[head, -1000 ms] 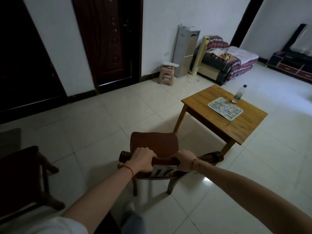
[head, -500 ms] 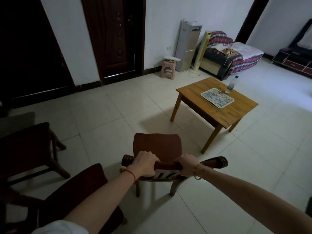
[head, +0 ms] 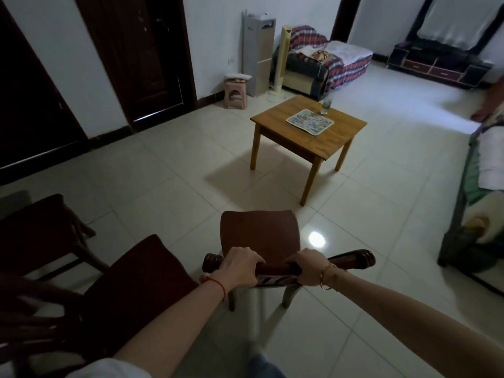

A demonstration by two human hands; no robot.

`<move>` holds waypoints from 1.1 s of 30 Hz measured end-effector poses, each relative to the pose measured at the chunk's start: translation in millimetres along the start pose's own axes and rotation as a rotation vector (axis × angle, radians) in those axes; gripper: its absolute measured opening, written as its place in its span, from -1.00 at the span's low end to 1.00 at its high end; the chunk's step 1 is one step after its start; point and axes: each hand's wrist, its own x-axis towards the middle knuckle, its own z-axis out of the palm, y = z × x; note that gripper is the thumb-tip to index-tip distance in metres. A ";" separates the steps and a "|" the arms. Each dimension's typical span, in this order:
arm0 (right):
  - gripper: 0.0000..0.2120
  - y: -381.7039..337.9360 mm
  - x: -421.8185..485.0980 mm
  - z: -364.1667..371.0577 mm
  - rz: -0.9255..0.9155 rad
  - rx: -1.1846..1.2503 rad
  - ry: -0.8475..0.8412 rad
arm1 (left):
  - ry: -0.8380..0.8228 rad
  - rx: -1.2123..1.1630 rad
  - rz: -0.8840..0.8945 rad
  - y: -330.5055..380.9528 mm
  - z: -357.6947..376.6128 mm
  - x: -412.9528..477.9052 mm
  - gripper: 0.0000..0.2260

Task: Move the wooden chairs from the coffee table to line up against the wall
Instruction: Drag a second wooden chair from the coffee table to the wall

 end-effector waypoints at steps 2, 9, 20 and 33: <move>-0.65 -2.5 -30.3 16.7 0.023 0.011 -0.001 | -0.027 -0.007 0.020 21.5 8.6 -18.1 -0.68; -0.65 -14.7 -118.1 61.3 0.014 0.023 0.020 | -0.042 0.008 0.019 86.4 30.0 -80.5 -0.65; -0.68 -91.5 -214.7 123.6 -0.057 0.041 0.026 | -0.116 0.023 -0.007 126.7 42.7 -206.6 -0.58; -0.78 -254.4 -281.8 186.2 0.048 0.138 0.061 | -0.197 0.045 0.102 81.2 59.3 -356.4 -0.61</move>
